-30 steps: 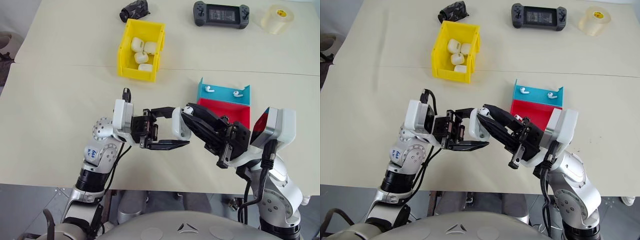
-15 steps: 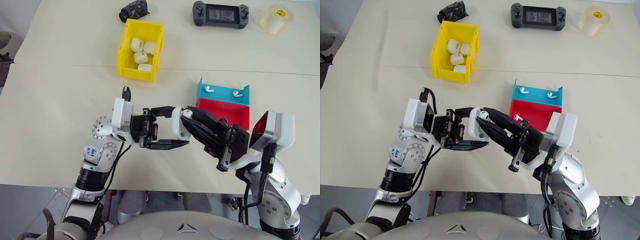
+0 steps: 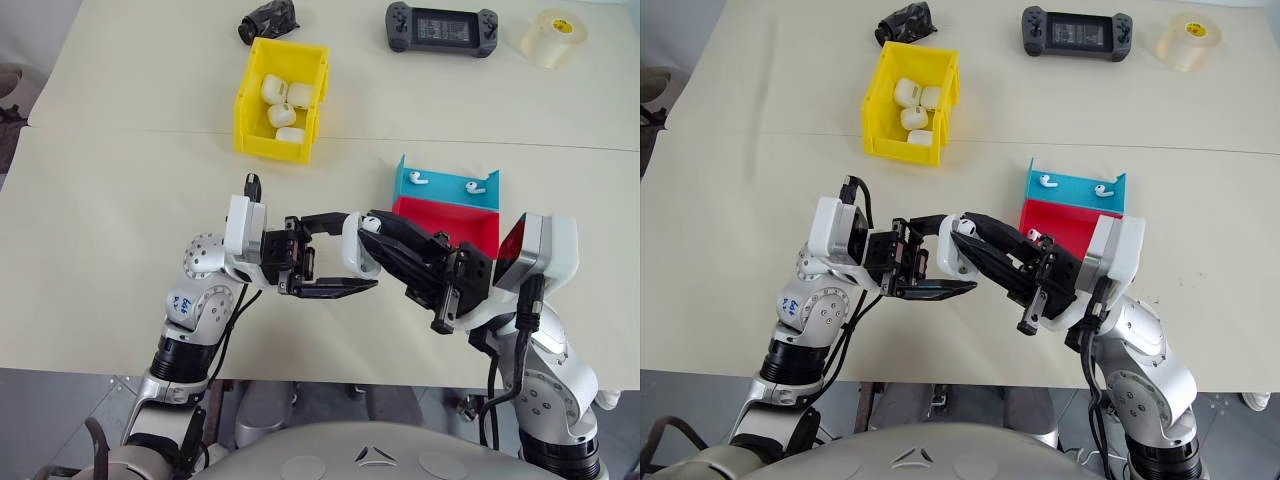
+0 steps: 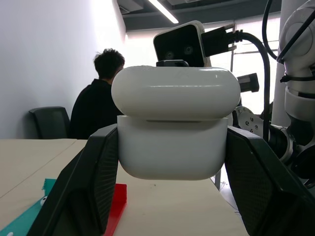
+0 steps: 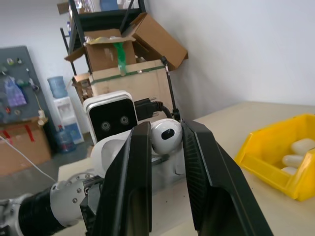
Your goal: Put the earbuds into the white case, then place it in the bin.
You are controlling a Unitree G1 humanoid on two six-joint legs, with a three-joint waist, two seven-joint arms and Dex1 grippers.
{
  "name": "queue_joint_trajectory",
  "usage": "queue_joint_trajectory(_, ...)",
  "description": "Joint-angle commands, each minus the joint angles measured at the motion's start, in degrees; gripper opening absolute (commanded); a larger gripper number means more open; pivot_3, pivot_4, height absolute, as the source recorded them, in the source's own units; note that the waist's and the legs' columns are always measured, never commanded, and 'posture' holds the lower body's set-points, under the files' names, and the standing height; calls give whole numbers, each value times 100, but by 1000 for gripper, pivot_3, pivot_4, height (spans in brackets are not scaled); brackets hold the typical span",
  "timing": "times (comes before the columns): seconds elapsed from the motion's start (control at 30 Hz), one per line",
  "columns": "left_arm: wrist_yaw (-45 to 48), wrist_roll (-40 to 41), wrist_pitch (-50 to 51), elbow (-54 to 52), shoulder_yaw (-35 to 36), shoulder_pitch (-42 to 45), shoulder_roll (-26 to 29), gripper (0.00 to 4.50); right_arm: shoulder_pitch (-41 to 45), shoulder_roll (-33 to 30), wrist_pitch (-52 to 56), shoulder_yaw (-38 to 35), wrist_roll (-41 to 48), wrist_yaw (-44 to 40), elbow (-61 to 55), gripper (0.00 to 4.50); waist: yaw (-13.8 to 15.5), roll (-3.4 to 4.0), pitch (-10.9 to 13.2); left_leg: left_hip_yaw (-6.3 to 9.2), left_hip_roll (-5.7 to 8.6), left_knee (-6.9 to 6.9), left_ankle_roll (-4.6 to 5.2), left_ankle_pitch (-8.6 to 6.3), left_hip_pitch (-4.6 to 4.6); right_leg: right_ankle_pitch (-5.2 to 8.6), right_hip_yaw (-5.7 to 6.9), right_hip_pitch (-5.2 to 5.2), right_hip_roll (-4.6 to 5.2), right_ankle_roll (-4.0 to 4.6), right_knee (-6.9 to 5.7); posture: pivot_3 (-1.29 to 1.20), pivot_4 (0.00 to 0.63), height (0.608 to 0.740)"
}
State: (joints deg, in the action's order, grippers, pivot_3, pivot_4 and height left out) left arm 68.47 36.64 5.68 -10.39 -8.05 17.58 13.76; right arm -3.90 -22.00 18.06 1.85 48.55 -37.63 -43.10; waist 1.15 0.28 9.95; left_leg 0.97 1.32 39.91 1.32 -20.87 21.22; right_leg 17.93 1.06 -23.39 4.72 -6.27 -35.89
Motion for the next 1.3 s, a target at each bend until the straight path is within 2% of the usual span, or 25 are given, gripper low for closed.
queue_joint_trajectory(0.03,-5,109,-128,-197,21,109,-117,2799,1,-130,199,-65,331,-14,-28,1553,1,0,0,0,0,0,0,0,0,0,0,0,1,0,0,0,150,740)
queue_joint_trajectory(0.3,-5,34,-142,-40,45,84,-129,2799,95,-386,171,-464,416,102,-188,4286,4,0,0,0,1,0,0,0,1,0,0,1,1,0,1,0,150,740)
queue_joint_trajectory(0.33,2,22,-156,-29,53,48,-114,2799,48,-483,176,-600,472,85,-212,4483,6,0,0,0,2,0,1,0,1,0,0,1,2,0,1,0,150,740)
queue_joint_trajectory(0.47,85,-34,-253,-5,129,-219,52,2799,-452,-1024,157,-1549,653,-133,-164,4483,15,0,0,0,1,-4,2,-1,1,0,1,1,2,0,4,0,150,740)
queue_joint_trajectory(0.53,152,-14,-319,10,268,-464,228,2799,-1266,-1517,246,-2336,608,-750,96,4483,31,1,0,0,1,-7,2,-1,1,0,1,1,2,0,5,0,150,740)
queue_joint_trajectory(0.6,188,-7,-407,29,366,-632,320,2799,-1905,-1711,-73,-2866,168,-1290,522,4483,39,-1,1,1,1,-14,5,-2,-4,0,3,8,3,0,10,0,150,740)
queue_joint_trajectory(0.73,153,-94,-569,57,337,-631,263,2799,-2231,-1753,-568,-3353,-282,-1774,1285,4483,19,0,0,-7,1,-11,11,0,-13,-2,-4,28,3,-3,26,0,150,740)
queue_joint_trajectory(0.83,118,-168,-711,97,321,-615,175,2799,-2207,-1910,-779,-3517,-548,-2244,1925,4483,6,0,0,-9,-6,-22,14,-2,-57,-2,-9,70,1,-5,35,0,150,740)
queue_joint_trajectory(0.97,119,-248,-877,137,251,-622,116,2799,-1546,-2209,-718,-3264,-756,-2294,2197,4483,-21,3,0,-16,-7,-50,12,-2,-95,1,-19,91,2,1,43,0,150,740)
queue_joint_trajectory(1.07,91,-282,-939,141,205,-650,80,2799,-745,-2896,-4,-2784,-1015,-2044,2188,4483,-49,6,1,-16,-8,-54,5,2,-96,1,-19,90,2,1,44,0,150,740)
queue_joint_trajectory(1.17,85,-315,-985,141,167,-691,40,2799,355,-3621,986,-2086,-1289,-1691,2388,4483,-53,10,2,-13,-9,-55,0,5,-95,2,-16,86,4,3,44,0,150,740)
queue_joint_trajectory(1.3,69,-337,-1031,154,114,-725,-3,2799,1902,-3880,1792,-1216,-1500,-1603,2846,4483,-39,10,4,-8,-11,-62,-5,7,-87,4,-8,77,4,8,47,0,150,740)
